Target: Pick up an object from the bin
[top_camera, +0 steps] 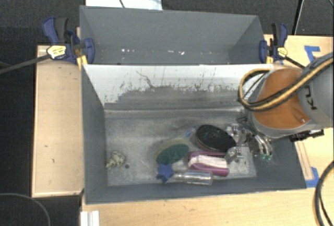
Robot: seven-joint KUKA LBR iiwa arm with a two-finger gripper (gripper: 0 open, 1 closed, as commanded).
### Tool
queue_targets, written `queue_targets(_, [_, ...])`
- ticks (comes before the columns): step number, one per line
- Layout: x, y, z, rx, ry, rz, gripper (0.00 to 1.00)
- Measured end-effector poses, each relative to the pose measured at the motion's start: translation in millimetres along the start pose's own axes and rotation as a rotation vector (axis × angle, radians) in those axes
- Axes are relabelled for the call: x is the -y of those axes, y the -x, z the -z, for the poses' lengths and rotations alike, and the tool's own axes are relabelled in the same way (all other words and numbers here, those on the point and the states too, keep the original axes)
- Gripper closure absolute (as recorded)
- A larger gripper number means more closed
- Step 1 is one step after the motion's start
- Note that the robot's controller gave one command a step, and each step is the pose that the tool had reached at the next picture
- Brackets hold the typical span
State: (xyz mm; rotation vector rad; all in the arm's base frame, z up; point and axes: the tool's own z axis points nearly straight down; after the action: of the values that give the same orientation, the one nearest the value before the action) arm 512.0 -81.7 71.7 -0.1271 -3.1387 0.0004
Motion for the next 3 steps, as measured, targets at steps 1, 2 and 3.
queue_targets(1, [1.9,5.5,30.3,0.004,0.000,-0.187,1.00])
queue_targets(2, [-13.6,8.7,78.6,0.007,0.000,0.021,1.00])
queue_targets(3, [-68.2,60.8,123.5,0.009,0.001,0.227,1.00])
